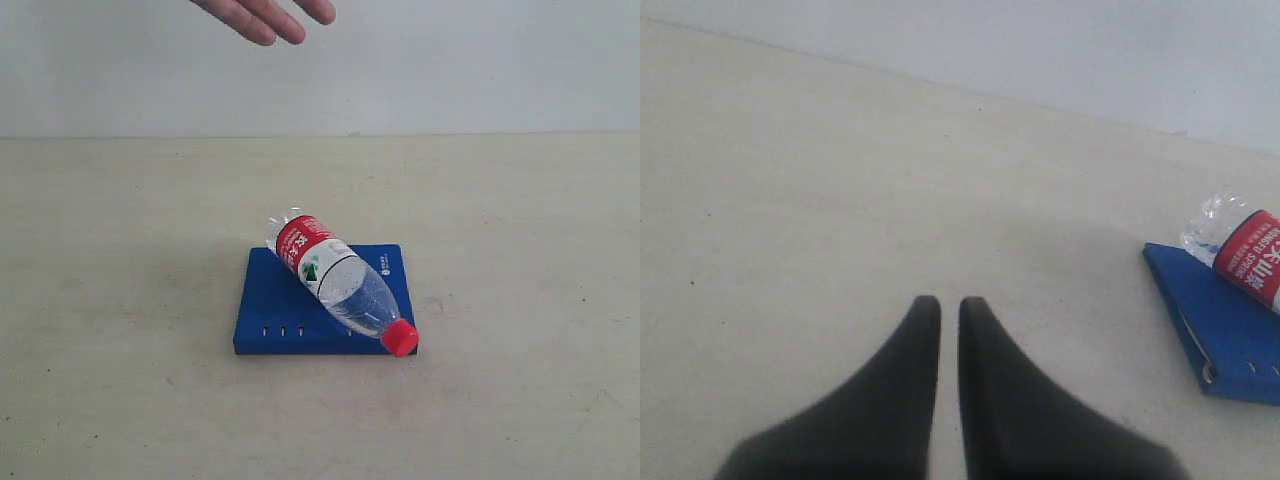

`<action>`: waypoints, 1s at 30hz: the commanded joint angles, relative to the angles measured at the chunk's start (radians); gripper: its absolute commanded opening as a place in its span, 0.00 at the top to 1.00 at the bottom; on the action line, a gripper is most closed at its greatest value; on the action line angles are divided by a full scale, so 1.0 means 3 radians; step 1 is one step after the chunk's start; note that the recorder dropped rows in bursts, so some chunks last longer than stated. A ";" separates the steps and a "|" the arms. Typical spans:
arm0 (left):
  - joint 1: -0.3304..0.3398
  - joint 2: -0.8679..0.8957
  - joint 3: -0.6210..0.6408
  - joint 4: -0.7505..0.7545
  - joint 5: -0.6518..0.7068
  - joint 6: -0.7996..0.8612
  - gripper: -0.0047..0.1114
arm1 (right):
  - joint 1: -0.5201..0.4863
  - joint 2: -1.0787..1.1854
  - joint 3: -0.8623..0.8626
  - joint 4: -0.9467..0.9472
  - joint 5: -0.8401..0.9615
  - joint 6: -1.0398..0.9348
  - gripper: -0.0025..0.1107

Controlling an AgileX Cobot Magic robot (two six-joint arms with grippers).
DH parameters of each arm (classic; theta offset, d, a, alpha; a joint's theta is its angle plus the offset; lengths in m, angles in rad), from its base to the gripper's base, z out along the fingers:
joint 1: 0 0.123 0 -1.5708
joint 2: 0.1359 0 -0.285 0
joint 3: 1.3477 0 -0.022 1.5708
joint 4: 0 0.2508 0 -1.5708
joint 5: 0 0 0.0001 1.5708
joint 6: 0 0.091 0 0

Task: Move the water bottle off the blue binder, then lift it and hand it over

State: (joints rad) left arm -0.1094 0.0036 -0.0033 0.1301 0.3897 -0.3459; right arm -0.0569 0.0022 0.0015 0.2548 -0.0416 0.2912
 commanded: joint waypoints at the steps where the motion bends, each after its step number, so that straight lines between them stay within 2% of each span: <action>1: -0.0018 -0.0012 0.0011 0.0005 -0.0023 -0.0023 0.90 | -0.0008 -0.0007 -0.0005 0.0814 -0.1217 0.0905 0.98; 6: -0.0018 -0.0012 0.0011 0.0005 -0.0023 -0.0023 0.90 | -0.0008 -0.0007 -0.0005 0.0854 -0.2074 0.0994 0.98; 10: -0.0018 -0.0012 0.0011 0.0005 -0.0023 -0.0023 0.90 | -0.0008 -0.0007 -0.0005 0.0848 -0.2737 0.1614 0.98; 12: -0.0018 -0.0012 0.0011 0.0005 -0.0023 -0.0023 0.90 | -0.0008 -0.0007 -0.0005 0.0961 -0.2973 0.1676 0.98; 17: -0.0018 -0.0012 0.0011 0.0005 -0.0023 -0.0023 0.90 | -0.0008 -0.0007 -0.0005 0.1206 -0.3171 0.1850 0.98; 19: -0.0018 -0.0012 0.0011 0.0005 -0.0023 -0.0023 0.90 | -0.0008 -0.0007 -0.0005 0.0907 -0.3201 0.2078 0.98; 21: -0.0018 -0.0012 0.0011 0.0005 -0.0023 -0.0023 0.90 | -0.0008 -0.0007 -0.0005 0.0659 -0.2931 0.2112 0.98; 24: -0.0018 -0.0012 0.0011 0.0005 -0.0023 -0.0023 0.90 | -0.0008 -0.0007 -0.0063 -0.0172 -0.1798 0.2218 0.98; 27: -0.0018 -0.0012 0.0011 0.0005 -0.0023 -0.0023 0.90 | -0.0008 0.0198 -0.0666 -0.1986 -0.0505 0.2365 0.98; 28: -0.0018 -0.0012 0.0011 0.0005 -0.0023 -0.0023 0.90 | -0.0008 0.0397 -0.0903 -0.2613 -0.0375 0.2523 0.98; 30: -0.0018 -0.0012 0.0011 0.0005 -0.0023 -0.0023 0.90 | -0.0008 0.0924 -0.1357 -0.3447 -0.0356 0.2745 0.98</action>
State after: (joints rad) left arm -0.1094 0.0036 -0.0033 0.1301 0.3897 -0.3459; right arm -0.0569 0.1255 -0.2473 -0.3784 -0.2503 1.0377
